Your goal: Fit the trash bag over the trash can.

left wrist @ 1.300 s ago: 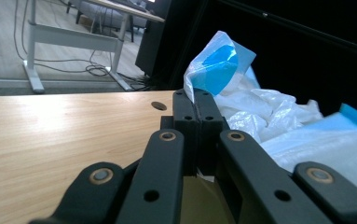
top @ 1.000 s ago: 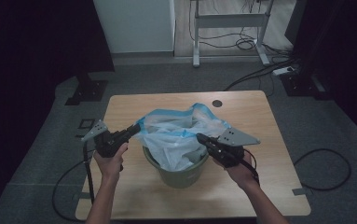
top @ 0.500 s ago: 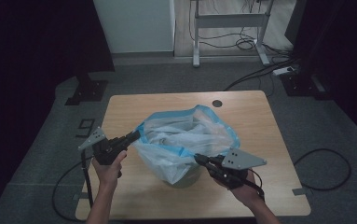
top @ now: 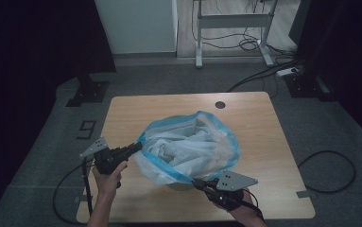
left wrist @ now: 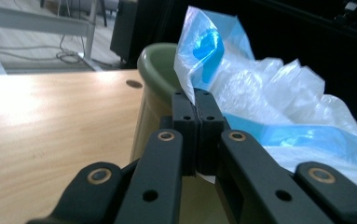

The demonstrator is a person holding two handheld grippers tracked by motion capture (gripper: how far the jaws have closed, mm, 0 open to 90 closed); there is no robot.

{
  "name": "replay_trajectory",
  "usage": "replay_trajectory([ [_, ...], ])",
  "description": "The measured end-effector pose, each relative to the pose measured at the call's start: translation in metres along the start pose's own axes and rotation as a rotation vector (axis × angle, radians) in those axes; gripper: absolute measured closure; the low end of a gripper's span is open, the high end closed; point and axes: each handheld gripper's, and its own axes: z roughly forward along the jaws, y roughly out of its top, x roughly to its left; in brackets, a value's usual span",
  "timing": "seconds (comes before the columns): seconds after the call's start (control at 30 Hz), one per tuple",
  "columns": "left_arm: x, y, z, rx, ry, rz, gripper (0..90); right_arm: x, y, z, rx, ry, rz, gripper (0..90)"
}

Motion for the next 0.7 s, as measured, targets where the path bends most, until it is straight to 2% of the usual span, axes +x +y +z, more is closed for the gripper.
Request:
replay_trajectory([
  [0.23, 0.004, -0.005, 0.002, 0.03, -0.012, -0.02, 87.9, -0.008, -0.01, 0.014, 0.06, -0.013, 0.014, 89.0],
  [0.43, 0.005, -0.008, -0.001, 0.043, -0.005, -0.029, 87.9, -0.01, -0.013, 0.02, 0.08, -0.019, 0.021, 89.0],
  [0.53, 0.009, -0.013, -0.002, 0.065, 0.015, -0.042, 88.0, -0.012, -0.016, 0.025, 0.105, -0.029, 0.02, 89.0],
  [0.57, 0.012, -0.016, -0.002, 0.067, 0.014, -0.064, 88.0, -0.013, -0.017, 0.025, 0.108, -0.031, 0.023, 89.0],
  [0.7, 0.016, -0.018, 0.0, 0.073, 0.014, -0.082, 86.6, -0.019, -0.022, 0.025, 0.109, -0.037, 0.054, 88.9],
])
